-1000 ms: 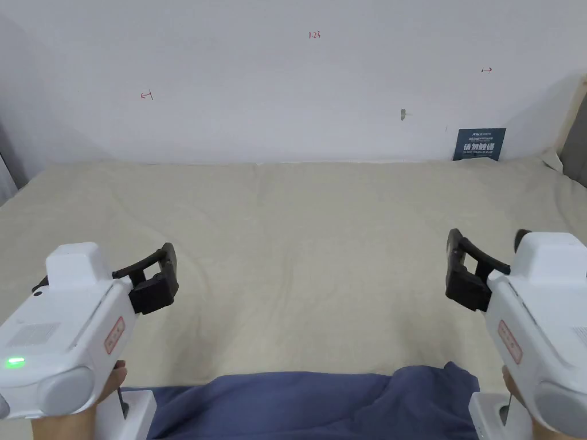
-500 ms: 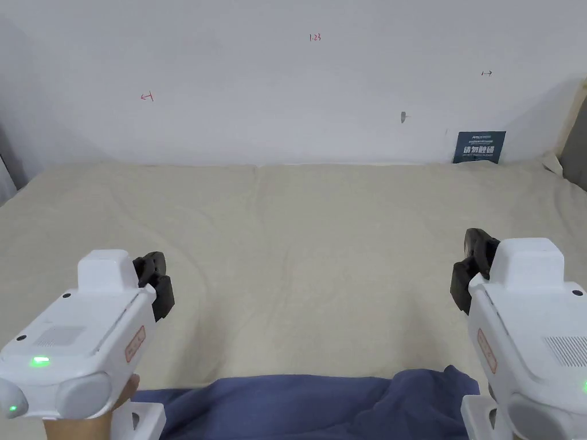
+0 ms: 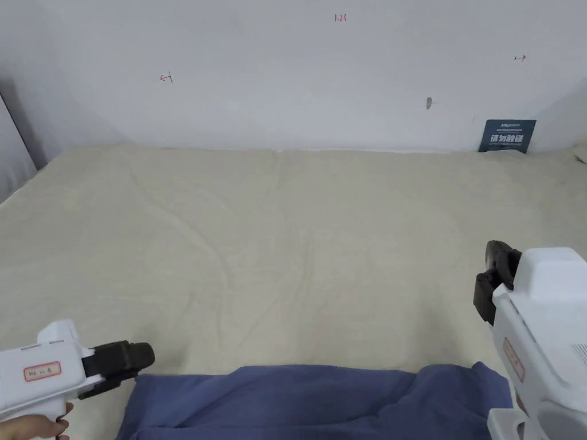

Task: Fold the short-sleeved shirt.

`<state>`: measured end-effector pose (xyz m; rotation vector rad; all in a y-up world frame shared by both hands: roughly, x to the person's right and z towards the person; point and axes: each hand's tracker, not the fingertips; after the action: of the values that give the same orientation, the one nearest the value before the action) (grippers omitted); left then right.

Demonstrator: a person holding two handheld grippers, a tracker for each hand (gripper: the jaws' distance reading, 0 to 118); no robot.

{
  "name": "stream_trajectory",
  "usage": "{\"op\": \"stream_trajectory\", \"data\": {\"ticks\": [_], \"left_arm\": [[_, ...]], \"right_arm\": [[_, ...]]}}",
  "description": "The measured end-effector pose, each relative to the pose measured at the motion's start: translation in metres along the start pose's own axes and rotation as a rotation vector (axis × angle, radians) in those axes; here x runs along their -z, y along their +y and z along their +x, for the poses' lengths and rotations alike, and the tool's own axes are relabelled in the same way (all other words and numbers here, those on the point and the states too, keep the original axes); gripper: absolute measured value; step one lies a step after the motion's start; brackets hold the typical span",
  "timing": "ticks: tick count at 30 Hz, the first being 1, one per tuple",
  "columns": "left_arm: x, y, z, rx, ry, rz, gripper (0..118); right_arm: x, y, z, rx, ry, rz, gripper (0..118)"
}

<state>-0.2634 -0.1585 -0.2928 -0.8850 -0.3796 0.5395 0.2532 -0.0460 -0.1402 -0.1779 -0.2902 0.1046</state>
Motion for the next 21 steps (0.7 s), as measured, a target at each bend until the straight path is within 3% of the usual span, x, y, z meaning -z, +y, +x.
{"op": "stream_trajectory", "data": {"ticks": [2, 3, 4, 9, 13, 17, 20, 21], "left_arm": [[0.008, -0.005, -0.017, -0.003, 0.018, -0.049, 86], [0.013, -0.008, -0.024, -0.017, 0.035, -0.077, 104], [0.019, -0.009, -0.03, -0.026, 0.052, -0.105, 113], [0.045, -0.016, -0.056, -0.038, 0.092, -0.129, 111], [0.064, -0.021, -0.07, -0.068, 0.098, -0.166, 79], [0.072, -0.024, -0.072, -0.055, 0.091, -0.176, 68], [0.073, -0.022, -0.065, 0.013, 0.139, -0.176, 24], [0.076, -0.025, -0.063, 0.051, 0.182, -0.179, 24]], "right_arm": [[0.003, -0.004, -0.007, -0.013, 0.0, -0.01, 1], [0.005, -0.006, -0.01, -0.017, 0.002, -0.017, 1], [0.007, -0.008, -0.012, -0.019, 0.006, -0.026, 1], [0.019, -0.019, -0.026, -0.045, 0.021, -0.08, 2], [0.027, -0.026, -0.031, -0.06, 0.027, -0.11, 2], [0.032, -0.031, -0.03, -0.05, 0.025, -0.126, 2], [0.036, -0.033, -0.029, -0.042, 0.02, -0.136, 2], [0.037, -0.034, -0.029, -0.036, 0.019, -0.138, 2]]}}
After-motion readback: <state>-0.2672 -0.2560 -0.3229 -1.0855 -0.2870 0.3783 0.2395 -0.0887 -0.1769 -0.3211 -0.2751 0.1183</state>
